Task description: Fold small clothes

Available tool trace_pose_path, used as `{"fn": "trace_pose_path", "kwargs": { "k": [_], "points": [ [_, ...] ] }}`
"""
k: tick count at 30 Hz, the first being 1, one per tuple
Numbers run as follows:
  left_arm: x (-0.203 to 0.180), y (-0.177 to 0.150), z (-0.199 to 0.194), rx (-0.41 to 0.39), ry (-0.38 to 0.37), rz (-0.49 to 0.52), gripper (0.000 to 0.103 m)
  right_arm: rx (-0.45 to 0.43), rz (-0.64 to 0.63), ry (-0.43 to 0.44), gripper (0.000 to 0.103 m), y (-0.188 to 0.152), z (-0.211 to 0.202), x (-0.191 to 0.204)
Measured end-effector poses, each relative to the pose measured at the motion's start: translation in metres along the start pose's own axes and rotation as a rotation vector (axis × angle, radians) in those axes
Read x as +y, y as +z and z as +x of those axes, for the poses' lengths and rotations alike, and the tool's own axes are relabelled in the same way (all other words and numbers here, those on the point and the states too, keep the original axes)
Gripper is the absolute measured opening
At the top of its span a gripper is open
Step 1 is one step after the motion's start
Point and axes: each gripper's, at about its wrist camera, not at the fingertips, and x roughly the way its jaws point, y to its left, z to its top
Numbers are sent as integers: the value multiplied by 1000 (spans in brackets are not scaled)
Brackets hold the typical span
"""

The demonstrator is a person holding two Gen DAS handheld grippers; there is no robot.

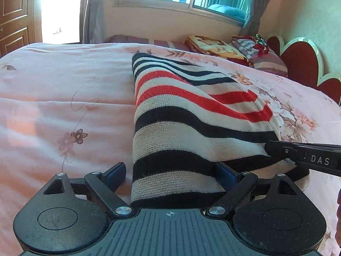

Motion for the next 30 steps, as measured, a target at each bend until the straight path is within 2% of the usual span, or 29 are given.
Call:
{"fn": "trace_pose_path", "kwargs": {
  "k": [1, 3, 5, 8, 13, 19, 22, 25, 30],
  "points": [
    [-3, 1, -5, -9, 6, -1, 90, -8, 15, 7, 12, 2, -7, 1],
    [-5, 2, -17, -38, 19, 15, 90, -52, 8, 21, 20, 1, -25, 6],
    [-8, 3, -19, -34, 19, 29, 90, -59, -17, 12, 20, -6, -32, 12],
    [-14, -1, -9, 14, 40, 45, 90, -10, -33, -22, 18, -18, -19, 11],
    [-12, -2, -9, 32, 49, 6, 90, 3, -25, -26, 18, -15, -23, 13],
    [-18, 2, -31, 1, 38, 33, 90, -63, 45, -10, 22, -16, -50, 13],
    [-22, 9, -40, -33, 17, 31, 90, -105, 28, -19, 23, -14, -62, 17],
    [-26, 21, -40, -52, 7, 22, 90, -107, 27, -26, 23, -8, -63, 17],
    [-29, 44, -22, -63, 17, 13, 90, -121, 43, -44, 25, 5, -56, 11]
  ]
}}
